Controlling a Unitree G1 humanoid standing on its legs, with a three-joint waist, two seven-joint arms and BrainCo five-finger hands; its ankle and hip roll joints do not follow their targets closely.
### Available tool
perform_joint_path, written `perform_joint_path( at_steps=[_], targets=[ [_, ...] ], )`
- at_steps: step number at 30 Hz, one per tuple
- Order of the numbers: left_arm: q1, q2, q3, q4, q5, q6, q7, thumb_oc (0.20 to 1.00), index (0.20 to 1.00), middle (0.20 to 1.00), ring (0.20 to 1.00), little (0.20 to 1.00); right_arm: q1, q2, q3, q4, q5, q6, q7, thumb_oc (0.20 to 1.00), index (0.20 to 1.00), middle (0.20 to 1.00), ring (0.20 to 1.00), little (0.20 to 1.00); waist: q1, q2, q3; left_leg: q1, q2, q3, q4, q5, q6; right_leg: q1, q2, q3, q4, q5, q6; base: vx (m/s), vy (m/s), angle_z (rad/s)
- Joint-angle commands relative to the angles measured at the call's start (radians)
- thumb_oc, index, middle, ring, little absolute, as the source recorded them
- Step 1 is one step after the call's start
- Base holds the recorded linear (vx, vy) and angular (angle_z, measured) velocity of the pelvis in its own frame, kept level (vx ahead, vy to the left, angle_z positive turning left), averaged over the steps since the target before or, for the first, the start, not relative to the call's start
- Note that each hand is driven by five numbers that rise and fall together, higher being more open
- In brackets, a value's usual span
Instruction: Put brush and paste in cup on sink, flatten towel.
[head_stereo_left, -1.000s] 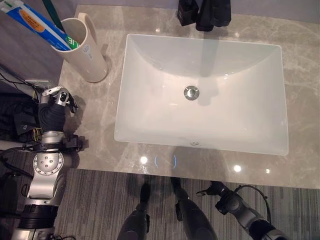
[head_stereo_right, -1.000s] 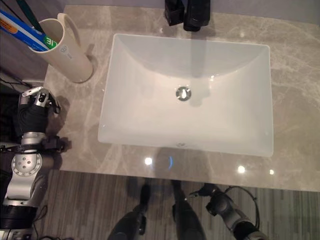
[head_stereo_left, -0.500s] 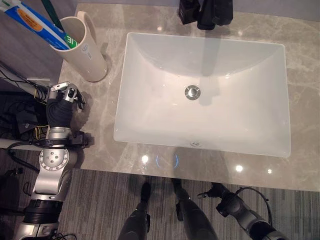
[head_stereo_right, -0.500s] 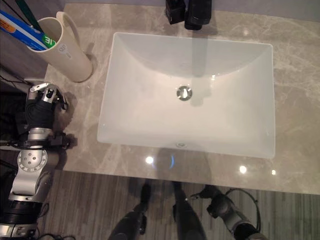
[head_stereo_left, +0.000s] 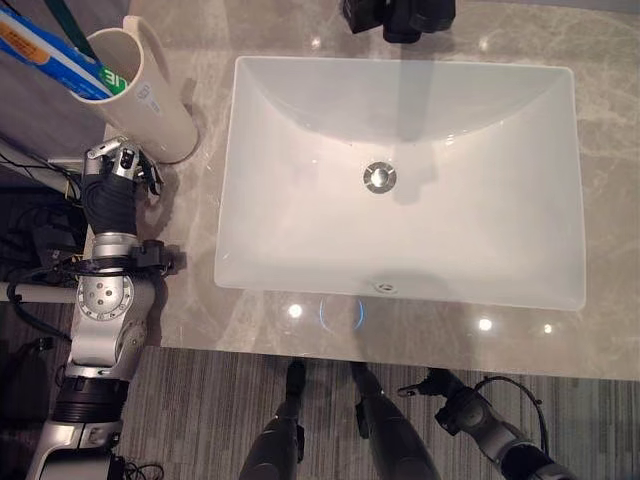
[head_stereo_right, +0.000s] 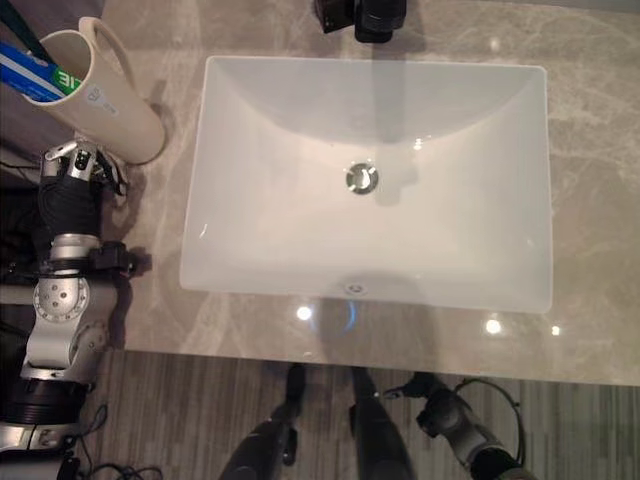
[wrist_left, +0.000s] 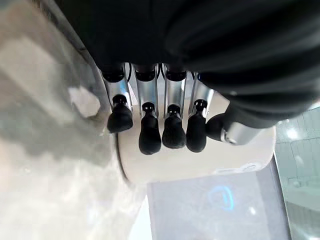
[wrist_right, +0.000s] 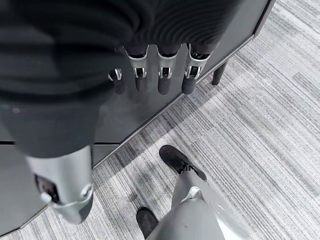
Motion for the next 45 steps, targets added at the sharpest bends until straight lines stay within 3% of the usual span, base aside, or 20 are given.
perform_joint_path(
  at_steps=[1, 23, 30, 45],
  targets=[
    [0.022, 0.011, -0.056, 0.082, -0.011, 0.002, 0.023, 0.200, 0.200, 0.200, 0.200, 0.200, 0.009, -0.016, 0.005, -0.002, 0.032, -0.031, -0.022, 1.000, 1.000, 1.000, 1.000, 1.000, -0.031, -0.009, 0.003, 0.028, -0.054, 0.040, -0.007, 0.005, 0.041, -0.022, -0.024, 0.026, 0.083, -0.081, 0.059, 0.05, 0.019, -0.01],
    [-0.111, 0.058, -0.075, 0.190, -0.004, -0.008, 0.084, 0.200, 0.200, 0.200, 0.200, 0.200, -0.026, -0.017, 0.017, -0.004, 0.058, -0.044, -0.044, 1.000, 1.000, 1.000, 1.000, 1.000, -0.052, -0.031, 0.009, -0.019, -0.028, 0.084, -0.012, 0.010, 0.030, -0.073, 0.011, 0.080, 0.025, -0.048, 0.062, 0.03, -0.004, -0.07],
    [-0.054, 0.025, -0.058, 0.176, 0.029, 0.002, 0.072, 0.200, 0.200, 0.200, 0.200, 0.200, -0.009, -0.016, 0.010, 0.011, 0.050, -0.045, -0.039, 1.000, 1.000, 1.000, 1.000, 1.000, -0.050, -0.031, -0.013, 0.001, -0.026, 0.086, -0.012, -0.007, 0.029, -0.059, 0.015, 0.091, 0.021, -0.056, 0.059, 0.01, -0.002, -0.03],
    [0.105, -0.010, -0.020, 0.109, 0.076, 0.031, -0.004, 0.200, 0.200, 0.200, 0.200, 0.200, 0.020, -0.015, 0.004, 0.038, 0.012, -0.031, -0.008, 1.000, 1.000, 1.000, 1.000, 1.000, -0.026, -0.013, -0.060, 0.052, -0.036, 0.055, -0.012, -0.013, 0.025, 0.018, -0.015, 0.045, 0.011, -0.066, 0.054, -0.01, -0.011, 0.02]
  ],
)
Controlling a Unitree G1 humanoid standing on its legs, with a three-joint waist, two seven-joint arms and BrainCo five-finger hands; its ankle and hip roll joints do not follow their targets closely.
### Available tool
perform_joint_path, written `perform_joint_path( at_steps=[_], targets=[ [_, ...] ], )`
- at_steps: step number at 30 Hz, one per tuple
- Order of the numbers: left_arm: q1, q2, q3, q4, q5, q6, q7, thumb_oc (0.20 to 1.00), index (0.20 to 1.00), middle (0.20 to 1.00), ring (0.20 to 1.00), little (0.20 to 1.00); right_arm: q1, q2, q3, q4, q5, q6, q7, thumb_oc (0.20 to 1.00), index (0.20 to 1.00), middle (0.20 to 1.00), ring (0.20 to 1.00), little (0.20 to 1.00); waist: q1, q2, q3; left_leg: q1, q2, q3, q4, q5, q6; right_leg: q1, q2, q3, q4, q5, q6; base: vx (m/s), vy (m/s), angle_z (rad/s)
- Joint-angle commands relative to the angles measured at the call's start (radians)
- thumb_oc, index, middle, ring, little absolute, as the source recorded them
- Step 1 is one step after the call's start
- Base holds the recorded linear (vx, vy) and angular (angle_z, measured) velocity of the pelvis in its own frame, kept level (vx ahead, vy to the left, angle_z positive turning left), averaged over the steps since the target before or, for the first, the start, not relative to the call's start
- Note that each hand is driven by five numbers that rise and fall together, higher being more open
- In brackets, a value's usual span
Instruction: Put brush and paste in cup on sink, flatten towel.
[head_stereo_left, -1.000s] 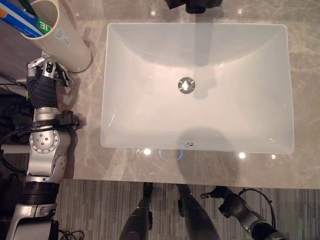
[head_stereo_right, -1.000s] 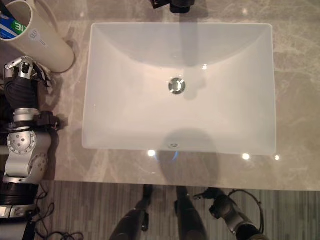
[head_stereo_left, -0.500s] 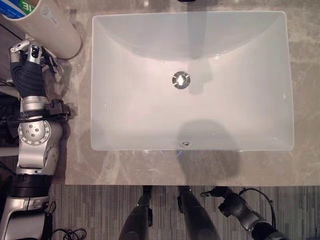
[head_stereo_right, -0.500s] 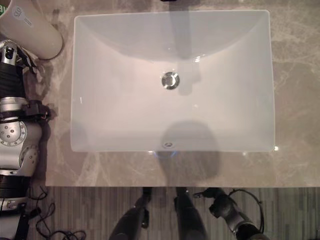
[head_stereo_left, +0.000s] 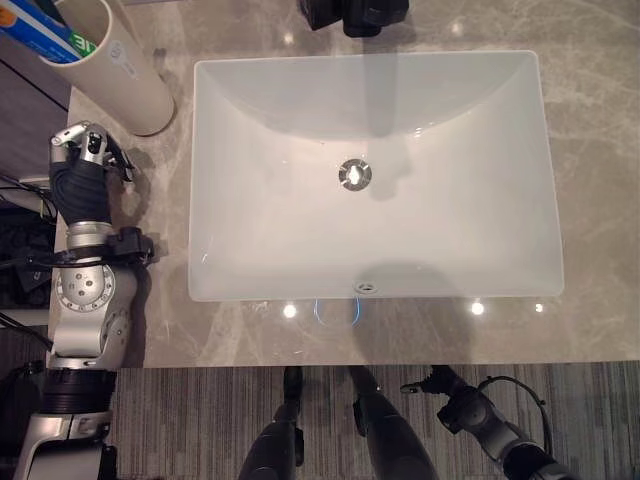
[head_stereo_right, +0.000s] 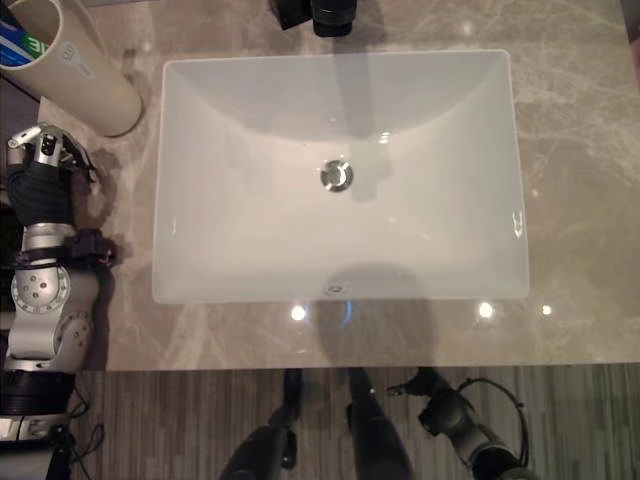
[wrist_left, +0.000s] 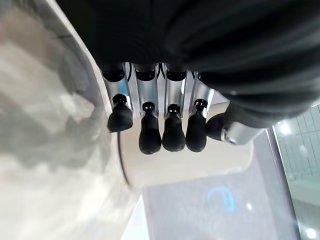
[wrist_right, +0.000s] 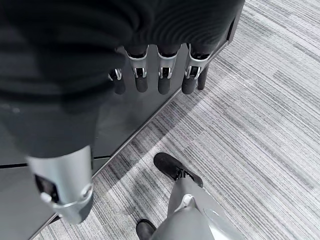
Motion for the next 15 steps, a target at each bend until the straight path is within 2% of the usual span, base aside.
perform_joint_path(
  at_steps=[1, 8, 15],
  targets=[
    [0.095, -0.047, -0.060, 0.066, 0.026, 0.029, -0.028, 0.200, 0.200, 0.200, 0.200, 0.200, 0.028, -0.012, 0.009, 0.021, -0.011, -0.012, 0.013, 1.000, 1.000, 1.000, 1.000, 1.000, 0.000, -0.008, -0.051, 0.041, -0.041, 0.002, 0.001, -0.009, 0.019, 0.033, -0.028, -0.007, 0.011, -0.080, 0.043, -0.02, -0.012, 0.05],
    [0.124, -0.025, -0.066, 0.068, 0.026, 0.041, -0.062, 0.200, 0.200, 0.200, 0.200, 0.200, 0.032, -0.012, 0.000, 0.042, -0.013, -0.007, 0.014, 1.000, 1.000, 1.000, 1.000, 1.000, 0.001, 0.000, -0.070, 0.037, -0.042, -0.010, 0.001, -0.001, 0.016, 0.044, -0.033, -0.024, -0.002, -0.078, 0.041, -0.03, -0.025, 0.10],
    [0.172, 0.053, -0.022, 0.089, 0.032, 0.062, -0.085, 0.200, 0.200, 0.200, 0.200, 0.200, 0.050, -0.022, 0.007, 0.056, -0.023, -0.003, 0.039, 1.000, 1.000, 1.000, 1.000, 1.000, 0.002, 0.011, -0.091, 0.028, -0.030, 0.005, 0.001, 0.010, 0.011, 0.036, -0.020, -0.010, -0.003, -0.078, 0.037, 0.00, -0.021, -0.03]
  ],
)
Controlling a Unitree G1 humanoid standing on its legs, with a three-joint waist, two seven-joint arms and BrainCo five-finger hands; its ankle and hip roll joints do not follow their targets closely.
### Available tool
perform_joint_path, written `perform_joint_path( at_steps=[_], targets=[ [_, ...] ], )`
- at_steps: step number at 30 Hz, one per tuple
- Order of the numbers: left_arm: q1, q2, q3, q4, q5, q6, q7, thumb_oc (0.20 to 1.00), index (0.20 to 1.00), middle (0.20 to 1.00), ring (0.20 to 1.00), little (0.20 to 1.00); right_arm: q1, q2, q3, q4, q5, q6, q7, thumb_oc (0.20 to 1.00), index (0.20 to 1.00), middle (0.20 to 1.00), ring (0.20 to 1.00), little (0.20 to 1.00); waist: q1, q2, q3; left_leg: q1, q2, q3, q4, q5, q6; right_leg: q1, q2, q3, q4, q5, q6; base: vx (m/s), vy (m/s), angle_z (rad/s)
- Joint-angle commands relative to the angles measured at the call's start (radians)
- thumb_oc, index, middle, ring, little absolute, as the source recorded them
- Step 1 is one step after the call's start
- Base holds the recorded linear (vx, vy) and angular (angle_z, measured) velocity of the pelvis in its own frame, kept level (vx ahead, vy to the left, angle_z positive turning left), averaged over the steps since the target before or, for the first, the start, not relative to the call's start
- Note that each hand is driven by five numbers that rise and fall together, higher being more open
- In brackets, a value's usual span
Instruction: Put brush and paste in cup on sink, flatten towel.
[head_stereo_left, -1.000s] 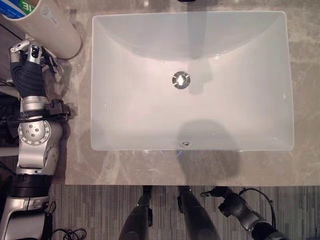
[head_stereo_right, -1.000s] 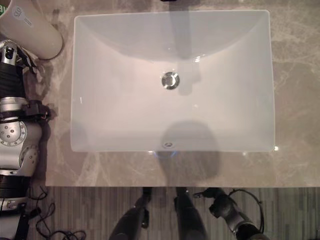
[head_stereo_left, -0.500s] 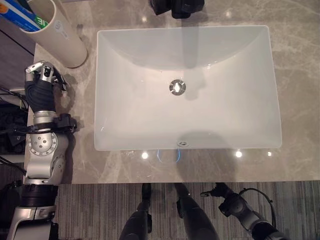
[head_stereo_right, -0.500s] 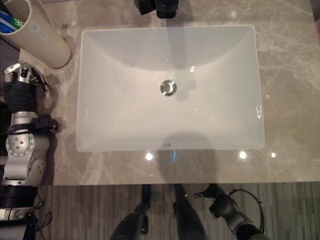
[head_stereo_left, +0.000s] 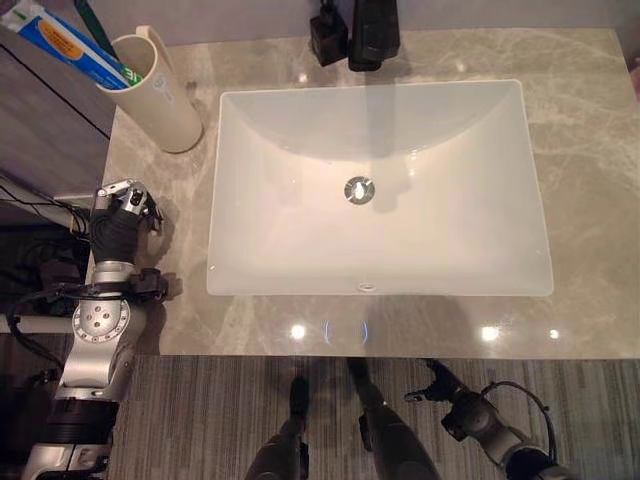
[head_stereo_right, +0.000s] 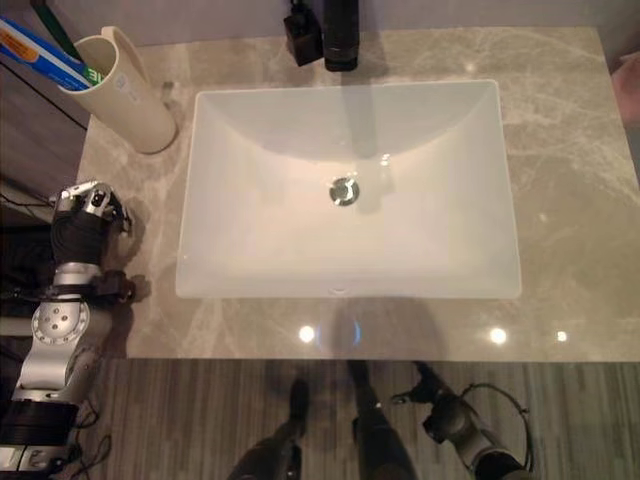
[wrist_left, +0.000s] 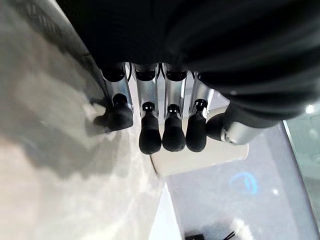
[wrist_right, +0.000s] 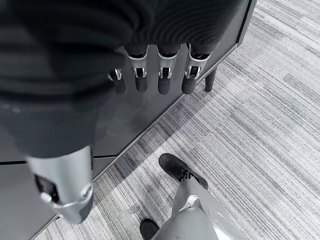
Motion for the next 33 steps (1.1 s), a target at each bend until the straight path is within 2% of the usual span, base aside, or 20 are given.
perform_joint_path(
  at_steps=[1, 25, 33],
  targets=[
    [0.045, 0.033, 0.001, 0.062, 0.032, 0.026, -0.012, 0.200, 0.200, 0.200, 0.200, 0.200, 0.041, -0.022, 0.008, 0.013, -0.004, -0.006, 0.013, 1.000, 1.000, 1.000, 1.000, 1.000, 0.000, -0.028, -0.043, 0.005, -0.031, 0.023, 0.001, 0.005, 0.015, 0.009, -0.017, 0.010, -0.003, -0.069, 0.038, 0.01, -0.026, -0.05],
    [-0.081, 0.062, -0.039, 0.112, 0.044, 0.027, 0.045, 0.200, 0.200, 0.200, 0.200, 0.200, 0.013, -0.038, 0.000, -0.019, 0.033, -0.010, -0.016, 1.000, 1.000, 1.000, 1.000, 1.000, -0.019, -0.013, -0.013, -0.032, -0.012, 0.033, 0.001, 0.017, 0.003, -0.034, 0.000, 0.022, -0.003, -0.079, 0.037, 0.01, -0.005, 0.00],
    [-0.176, 0.084, -0.065, 0.162, 0.042, 0.024, 0.076, 0.200, 0.200, 0.200, 0.200, 0.200, 0.001, -0.039, 0.003, -0.026, 0.043, -0.014, -0.028, 1.000, 1.000, 1.000, 1.000, 1.000, -0.031, -0.012, -0.003, -0.047, -0.013, 0.039, 0.001, 0.018, 0.002, -0.058, 0.004, 0.035, -0.003, -0.074, 0.039, 0.01, 0.008, -0.04]
  ],
)
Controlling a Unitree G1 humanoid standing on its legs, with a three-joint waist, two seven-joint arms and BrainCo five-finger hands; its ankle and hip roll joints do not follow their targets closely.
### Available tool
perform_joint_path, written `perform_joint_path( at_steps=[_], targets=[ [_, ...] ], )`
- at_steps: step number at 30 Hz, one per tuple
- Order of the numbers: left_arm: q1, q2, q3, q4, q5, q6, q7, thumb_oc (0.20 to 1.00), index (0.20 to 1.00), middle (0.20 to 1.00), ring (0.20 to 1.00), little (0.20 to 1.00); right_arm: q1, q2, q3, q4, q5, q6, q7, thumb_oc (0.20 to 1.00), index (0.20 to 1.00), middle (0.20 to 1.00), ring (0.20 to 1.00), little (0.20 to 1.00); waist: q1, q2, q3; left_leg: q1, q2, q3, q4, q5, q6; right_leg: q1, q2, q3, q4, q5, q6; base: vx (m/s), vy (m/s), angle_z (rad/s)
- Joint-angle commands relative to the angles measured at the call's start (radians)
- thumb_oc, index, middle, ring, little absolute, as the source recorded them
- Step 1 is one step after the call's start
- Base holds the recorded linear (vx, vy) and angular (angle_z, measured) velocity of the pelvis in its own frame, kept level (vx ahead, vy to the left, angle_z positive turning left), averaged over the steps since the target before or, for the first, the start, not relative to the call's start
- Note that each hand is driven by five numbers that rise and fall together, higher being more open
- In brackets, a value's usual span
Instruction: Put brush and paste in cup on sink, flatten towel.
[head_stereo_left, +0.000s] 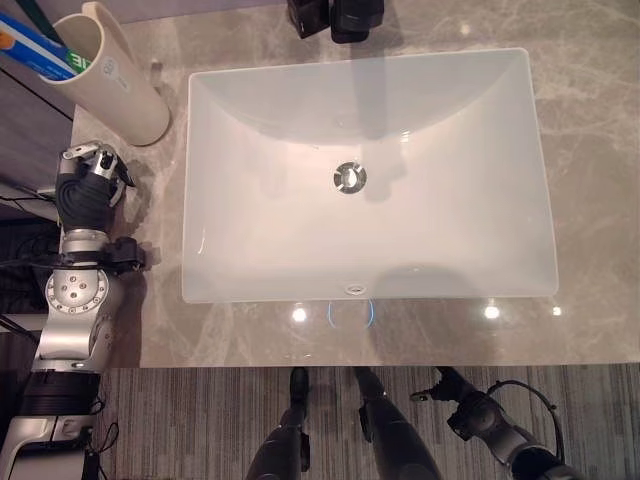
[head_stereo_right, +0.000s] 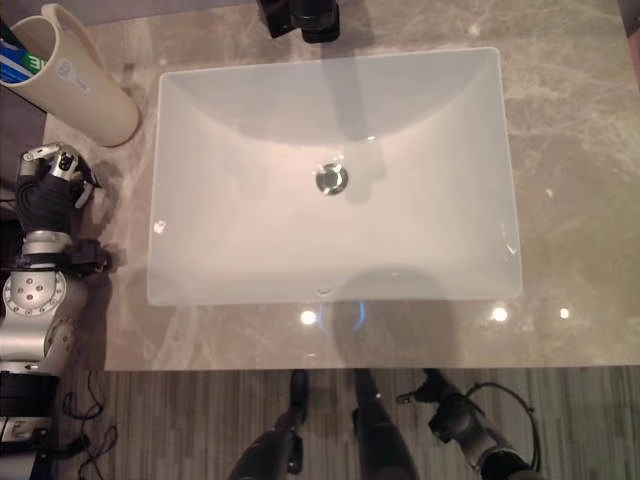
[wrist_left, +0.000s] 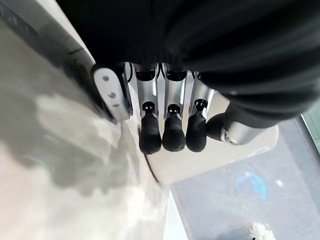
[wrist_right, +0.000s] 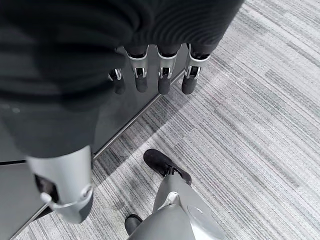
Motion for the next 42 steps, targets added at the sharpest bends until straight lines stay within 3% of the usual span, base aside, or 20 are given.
perform_joint_path(
  at_steps=[1, 25, 42],
  targets=[
    [-0.008, 0.027, -0.076, 0.076, 0.036, 0.025, 0.019, 0.200, 0.200, 0.200, 0.200, 0.200, 0.002, -0.014, 0.006, -0.024, 0.041, -0.019, -0.019, 1.000, 1.000, 1.000, 1.000, 1.000, -0.031, -0.022, 0.014, 0.047, -0.026, 0.017, 0.001, 0.015, 0.006, 0.045, -0.013, 0.012, -0.003, -0.084, 0.053, 0.00, 0.015, -0.11],
    [-0.259, 0.110, -0.179, 0.286, 0.044, 0.037, 0.075, 0.200, 0.200, 0.200, 0.200, 0.200, -0.026, -0.015, 0.034, -0.042, 0.078, -0.040, -0.033, 1.000, 1.000, 1.000, 1.000, 1.000, -0.064, -0.031, 0.057, 0.008, -0.021, 0.045, 0.001, 0.020, -0.005, -0.006, -0.002, 0.024, -0.003, -0.064, 0.058, 0.00, 0.000, -0.02],
    [-0.401, 0.101, -0.252, 0.419, 0.055, 0.049, 0.116, 0.200, 0.200, 0.200, 0.200, 0.200, -0.037, -0.010, 0.046, -0.058, 0.105, -0.057, -0.054, 1.000, 1.000, 1.000, 1.000, 1.000, -0.092, -0.037, 0.066, -0.021, -0.015, 0.062, 0.001, 0.027, -0.010, -0.052, 0.013, 0.050, -0.003, -0.051, 0.060, 0.00, 0.002, -0.03]
  ],
)
